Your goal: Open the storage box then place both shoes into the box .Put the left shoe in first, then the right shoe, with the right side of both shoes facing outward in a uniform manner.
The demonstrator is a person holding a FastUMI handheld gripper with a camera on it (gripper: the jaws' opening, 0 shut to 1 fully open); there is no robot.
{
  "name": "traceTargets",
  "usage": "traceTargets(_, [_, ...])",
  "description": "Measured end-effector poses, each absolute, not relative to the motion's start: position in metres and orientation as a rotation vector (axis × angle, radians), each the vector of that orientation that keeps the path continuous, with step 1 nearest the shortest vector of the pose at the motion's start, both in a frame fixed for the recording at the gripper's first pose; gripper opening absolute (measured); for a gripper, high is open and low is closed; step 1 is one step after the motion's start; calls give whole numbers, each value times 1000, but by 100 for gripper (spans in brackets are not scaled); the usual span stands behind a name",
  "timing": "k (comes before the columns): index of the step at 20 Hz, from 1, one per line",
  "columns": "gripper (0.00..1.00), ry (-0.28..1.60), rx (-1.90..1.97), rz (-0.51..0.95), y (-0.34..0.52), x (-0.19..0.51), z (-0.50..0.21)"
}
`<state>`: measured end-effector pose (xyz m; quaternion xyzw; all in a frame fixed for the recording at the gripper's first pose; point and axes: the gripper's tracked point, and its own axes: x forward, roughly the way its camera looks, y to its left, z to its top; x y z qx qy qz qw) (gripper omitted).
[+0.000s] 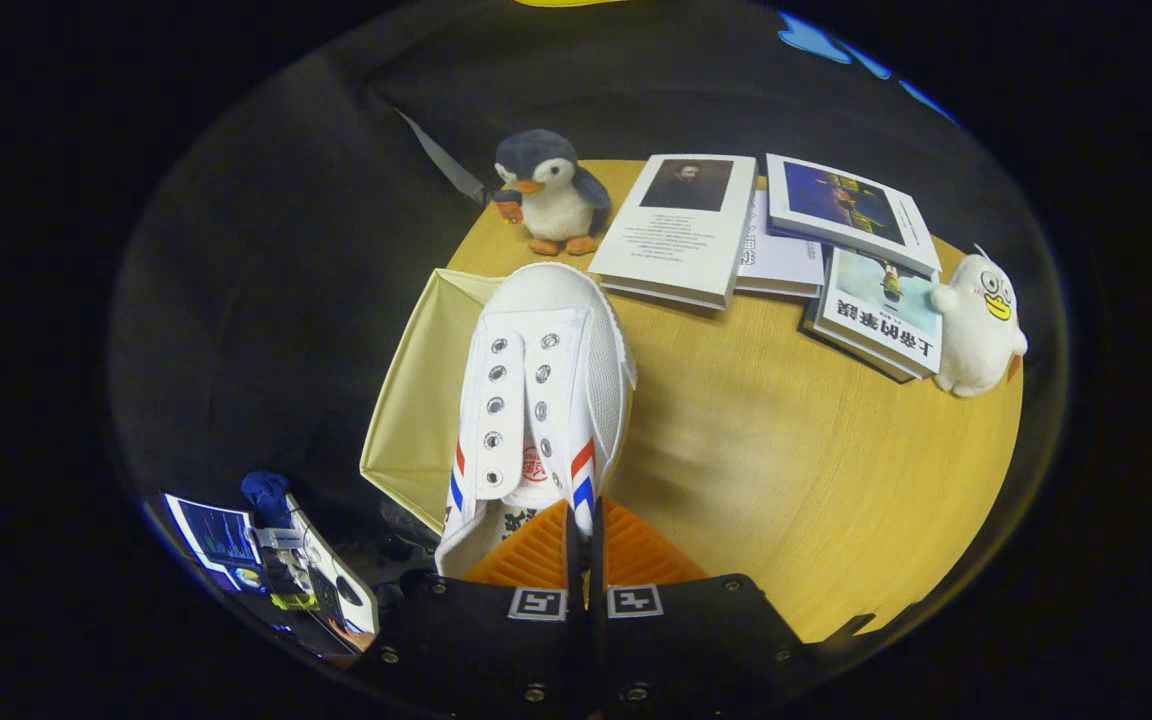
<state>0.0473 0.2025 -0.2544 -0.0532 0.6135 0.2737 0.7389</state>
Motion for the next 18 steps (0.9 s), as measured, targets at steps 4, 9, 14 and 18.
traceTargets(4, [1, 1352, -157, 627, 231, 47, -257])
traceTargets(9, [1, 1364, -205, 661, 271, 47, -266])
traceTargets(14, [1, 1381, -263, 653, 295, 47, -283])
traceTargets(18, [1, 1406, -260, 661, 306, 46, -296])
